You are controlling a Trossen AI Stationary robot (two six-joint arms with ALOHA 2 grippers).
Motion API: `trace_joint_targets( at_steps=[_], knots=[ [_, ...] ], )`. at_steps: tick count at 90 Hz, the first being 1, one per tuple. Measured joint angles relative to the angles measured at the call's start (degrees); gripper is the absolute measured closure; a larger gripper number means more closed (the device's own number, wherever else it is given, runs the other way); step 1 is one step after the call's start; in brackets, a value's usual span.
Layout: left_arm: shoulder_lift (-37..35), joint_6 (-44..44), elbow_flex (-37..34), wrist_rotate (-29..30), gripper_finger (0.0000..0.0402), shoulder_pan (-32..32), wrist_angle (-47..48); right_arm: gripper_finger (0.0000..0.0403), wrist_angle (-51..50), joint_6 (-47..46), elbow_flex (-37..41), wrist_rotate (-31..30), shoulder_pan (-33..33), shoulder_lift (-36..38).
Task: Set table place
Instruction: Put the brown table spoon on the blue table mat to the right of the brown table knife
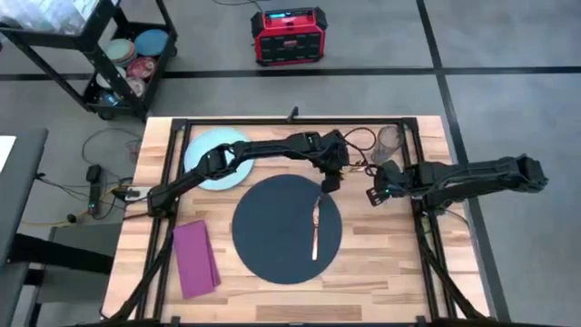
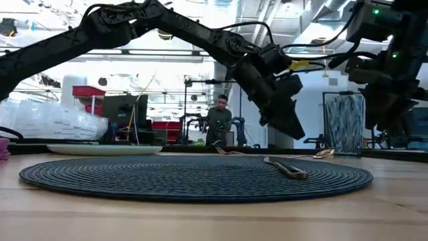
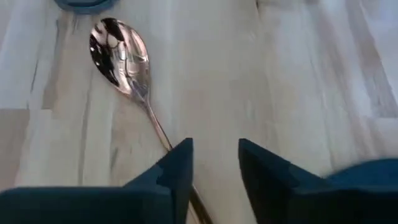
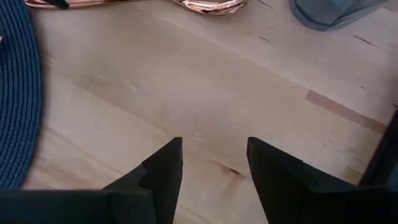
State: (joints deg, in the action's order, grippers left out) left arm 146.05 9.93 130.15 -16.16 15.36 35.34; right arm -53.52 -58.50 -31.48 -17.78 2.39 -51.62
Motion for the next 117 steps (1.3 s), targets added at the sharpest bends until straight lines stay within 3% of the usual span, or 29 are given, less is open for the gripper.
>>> trace_joint_targets(
  at_steps=[13, 31, 40, 50, 55, 81, 100, 117],
  knots=[
    [1.9, 0.1, -0.2, 4.6, 0.0243, -0.2, 0.0, 0.0237, -0.1, 0.0, 0.0, 0.6, 0.0, 0.0],
    [3.0, -2.1, 0.0, 4.8, 0.0243, 0.0, 1.3, 0.0237, 0.0, 0.0, 0.0, 1.0, 0.0, 0.0],
    [2.9, -1.1, 0.0, 5.1, 0.0272, 0.0, 2.7, 0.0237, 0.0, -0.1, 0.0, 1.1, 0.0, 0.0],
    [2.9, 0.5, 0.0, 7.3, 0.0361, -0.3, 2.9, 0.0237, 0.1, -0.1, 0.0, 1.1, 0.0, 0.0],
    [2.9, 0.0, 0.0, 7.9, 0.0385, -0.3, 3.1, 0.0237, 0.1, -0.1, 0.0, 1.1, 0.0, 0.0],
    [2.9, -0.1, 4.7, 10.6, 0.0400, 0.5, 7.9, 0.0237, 0.2, -0.1, 0.0, 1.1, 0.0, 0.0],
    [-2.8, -0.4, 4.0, 13.6, 0.0400, 1.2, 11.4, 0.0237, -0.3, 0.1, -0.7, 2.1, 0.0, 0.9],
    [-6.5, -7.8, 4.0, 14.1, 0.0400, 0.6, 17.4, 0.0237, -5.3, 2.5, -5.4, 3.3, -0.2, 5.2]
  ],
)
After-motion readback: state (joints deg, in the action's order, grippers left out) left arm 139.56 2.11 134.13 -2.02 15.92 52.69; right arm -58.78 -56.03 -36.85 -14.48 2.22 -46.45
